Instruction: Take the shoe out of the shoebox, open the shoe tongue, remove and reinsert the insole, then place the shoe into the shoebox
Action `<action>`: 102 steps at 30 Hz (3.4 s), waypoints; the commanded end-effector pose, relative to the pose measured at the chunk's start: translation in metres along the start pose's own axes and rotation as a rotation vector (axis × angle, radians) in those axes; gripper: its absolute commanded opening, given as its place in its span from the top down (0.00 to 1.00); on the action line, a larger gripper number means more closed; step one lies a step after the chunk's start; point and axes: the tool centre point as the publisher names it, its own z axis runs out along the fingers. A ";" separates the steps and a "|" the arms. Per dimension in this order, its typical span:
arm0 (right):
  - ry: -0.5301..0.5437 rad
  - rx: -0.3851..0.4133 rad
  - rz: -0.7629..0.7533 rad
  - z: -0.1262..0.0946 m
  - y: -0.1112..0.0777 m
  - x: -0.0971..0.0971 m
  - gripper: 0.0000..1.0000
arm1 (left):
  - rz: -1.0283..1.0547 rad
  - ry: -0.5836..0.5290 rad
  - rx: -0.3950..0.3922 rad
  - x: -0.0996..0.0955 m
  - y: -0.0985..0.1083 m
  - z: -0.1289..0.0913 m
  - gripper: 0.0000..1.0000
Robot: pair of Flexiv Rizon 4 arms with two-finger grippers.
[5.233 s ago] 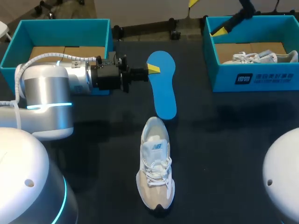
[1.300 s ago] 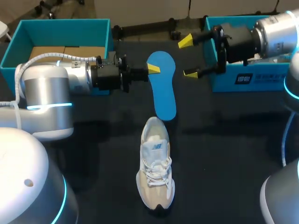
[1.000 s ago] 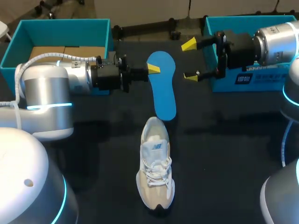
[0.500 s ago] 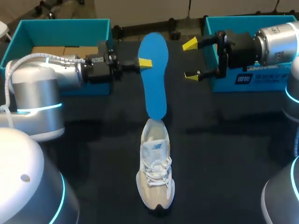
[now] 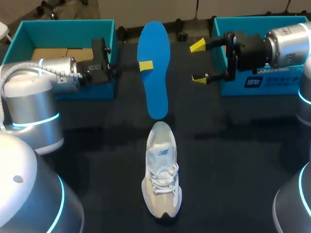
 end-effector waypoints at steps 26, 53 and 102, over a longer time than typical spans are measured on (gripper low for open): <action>-0.002 0.000 0.001 0.002 0.001 0.000 0.00 | 1.267 0.083 0.010 -0.023 -0.017 -0.012 1.00; -0.002 0.000 0.001 0.002 0.001 0.000 0.00 | 2.039 0.074 0.051 -0.019 0.000 -0.010 1.00; -0.097 0.007 -0.101 0.057 0.005 -0.005 0.51 | 2.231 0.151 0.007 -0.018 -0.007 0.010 1.00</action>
